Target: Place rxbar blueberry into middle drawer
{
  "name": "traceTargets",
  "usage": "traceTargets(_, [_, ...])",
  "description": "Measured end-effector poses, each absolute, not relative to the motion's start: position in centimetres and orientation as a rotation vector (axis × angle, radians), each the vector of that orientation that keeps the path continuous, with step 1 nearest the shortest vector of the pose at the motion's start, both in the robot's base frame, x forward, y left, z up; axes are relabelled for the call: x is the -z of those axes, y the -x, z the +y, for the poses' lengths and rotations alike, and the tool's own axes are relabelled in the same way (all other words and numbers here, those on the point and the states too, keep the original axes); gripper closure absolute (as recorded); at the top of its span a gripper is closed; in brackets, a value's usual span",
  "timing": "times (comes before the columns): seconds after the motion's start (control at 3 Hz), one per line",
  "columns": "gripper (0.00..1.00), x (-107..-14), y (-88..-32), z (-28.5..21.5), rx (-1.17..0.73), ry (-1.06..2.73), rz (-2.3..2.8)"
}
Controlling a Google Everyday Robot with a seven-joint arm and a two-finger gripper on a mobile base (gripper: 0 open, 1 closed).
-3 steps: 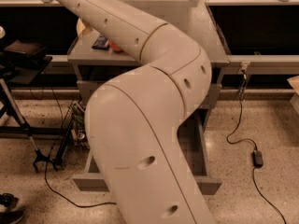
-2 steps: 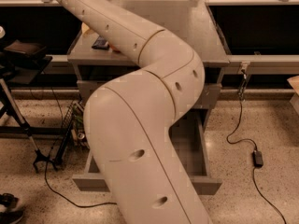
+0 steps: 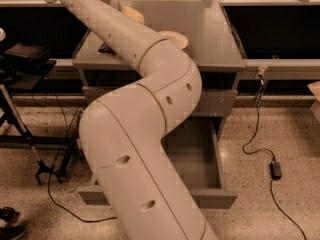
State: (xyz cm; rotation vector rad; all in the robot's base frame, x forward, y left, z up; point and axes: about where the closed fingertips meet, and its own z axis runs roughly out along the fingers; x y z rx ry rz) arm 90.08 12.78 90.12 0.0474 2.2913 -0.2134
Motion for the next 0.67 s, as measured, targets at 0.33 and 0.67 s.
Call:
traceTargets(0.33, [0.0,-90.0,-91.3,13.6,0.182,-0.034,2.281])
traceTargets(0.67, [0.0,-88.3,-91.3,14.3,0.142,0.027,2.346])
